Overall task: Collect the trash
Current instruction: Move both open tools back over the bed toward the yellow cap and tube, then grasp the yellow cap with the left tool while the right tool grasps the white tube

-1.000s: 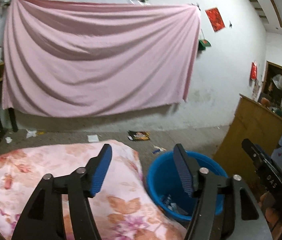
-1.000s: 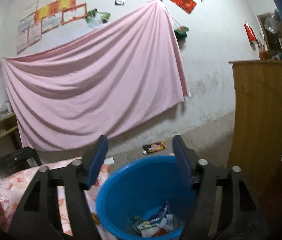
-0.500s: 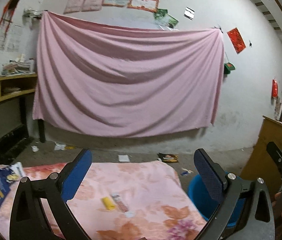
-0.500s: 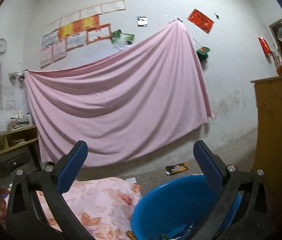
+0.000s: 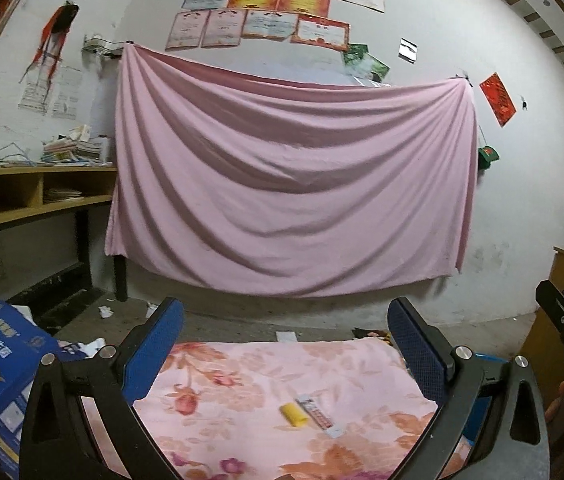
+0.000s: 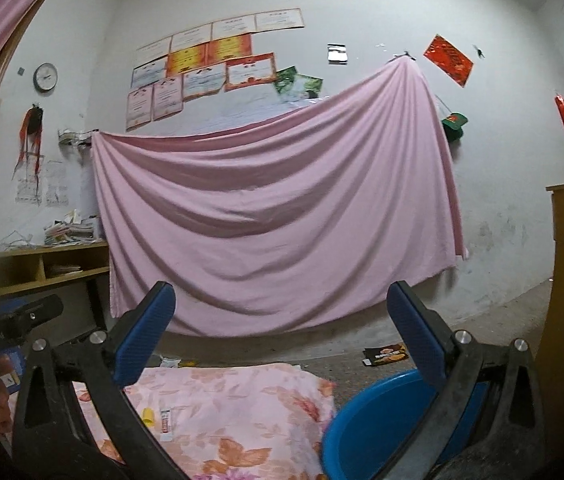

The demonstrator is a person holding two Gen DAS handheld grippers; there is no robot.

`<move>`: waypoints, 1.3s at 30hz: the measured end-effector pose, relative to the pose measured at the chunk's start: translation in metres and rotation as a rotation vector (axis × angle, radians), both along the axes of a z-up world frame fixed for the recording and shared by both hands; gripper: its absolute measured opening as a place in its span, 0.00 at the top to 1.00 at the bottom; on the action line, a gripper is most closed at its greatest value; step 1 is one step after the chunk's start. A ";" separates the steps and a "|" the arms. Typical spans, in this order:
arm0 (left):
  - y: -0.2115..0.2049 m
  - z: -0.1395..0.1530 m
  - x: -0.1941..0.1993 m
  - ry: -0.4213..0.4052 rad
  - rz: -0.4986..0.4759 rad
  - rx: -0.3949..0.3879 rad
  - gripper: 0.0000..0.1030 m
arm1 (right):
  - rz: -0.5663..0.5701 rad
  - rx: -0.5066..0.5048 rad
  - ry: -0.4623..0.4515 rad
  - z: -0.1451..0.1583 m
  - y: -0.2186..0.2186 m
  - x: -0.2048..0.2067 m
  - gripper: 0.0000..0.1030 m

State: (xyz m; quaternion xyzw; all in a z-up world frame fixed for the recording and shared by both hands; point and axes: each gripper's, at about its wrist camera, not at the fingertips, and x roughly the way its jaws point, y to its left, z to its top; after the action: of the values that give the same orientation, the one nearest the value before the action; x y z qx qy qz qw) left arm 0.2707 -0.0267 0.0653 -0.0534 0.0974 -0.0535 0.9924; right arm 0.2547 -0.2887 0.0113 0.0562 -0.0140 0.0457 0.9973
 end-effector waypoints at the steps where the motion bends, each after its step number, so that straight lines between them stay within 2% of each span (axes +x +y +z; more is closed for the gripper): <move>1: 0.004 -0.002 -0.001 -0.002 0.009 0.001 0.03 | 0.004 -0.003 -0.001 0.000 0.002 0.001 0.00; 11: 0.023 -0.015 -0.001 -0.003 0.045 0.027 0.03 | 0.054 -0.045 0.034 -0.007 0.030 0.015 0.00; 16: 0.031 -0.028 0.011 0.064 0.045 0.035 0.03 | 0.100 -0.079 0.152 -0.017 0.046 0.038 0.00; 25: 0.034 -0.059 0.046 0.275 0.006 0.030 0.03 | 0.166 -0.113 0.434 -0.045 0.063 0.086 0.00; 29: 0.034 -0.073 0.065 0.383 0.000 0.019 0.04 | 0.212 -0.151 0.617 -0.067 0.073 0.115 0.09; 34: 0.041 -0.087 0.085 0.493 0.021 0.011 0.04 | 0.285 -0.189 0.755 -0.087 0.084 0.132 0.16; 35: 0.043 -0.090 0.089 0.517 0.025 0.009 0.05 | 0.299 -0.199 0.766 -0.089 0.086 0.133 0.20; 39: 0.046 -0.101 0.101 0.588 -0.001 -0.022 0.19 | 0.370 -0.256 0.805 -0.098 0.104 0.133 0.32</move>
State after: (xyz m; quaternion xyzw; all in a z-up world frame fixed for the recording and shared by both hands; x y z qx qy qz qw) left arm 0.3715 0.0194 -0.0357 -0.0773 0.3804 -0.0375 0.9208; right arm 0.3879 -0.1851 -0.0862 -0.0529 0.3903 0.1989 0.8974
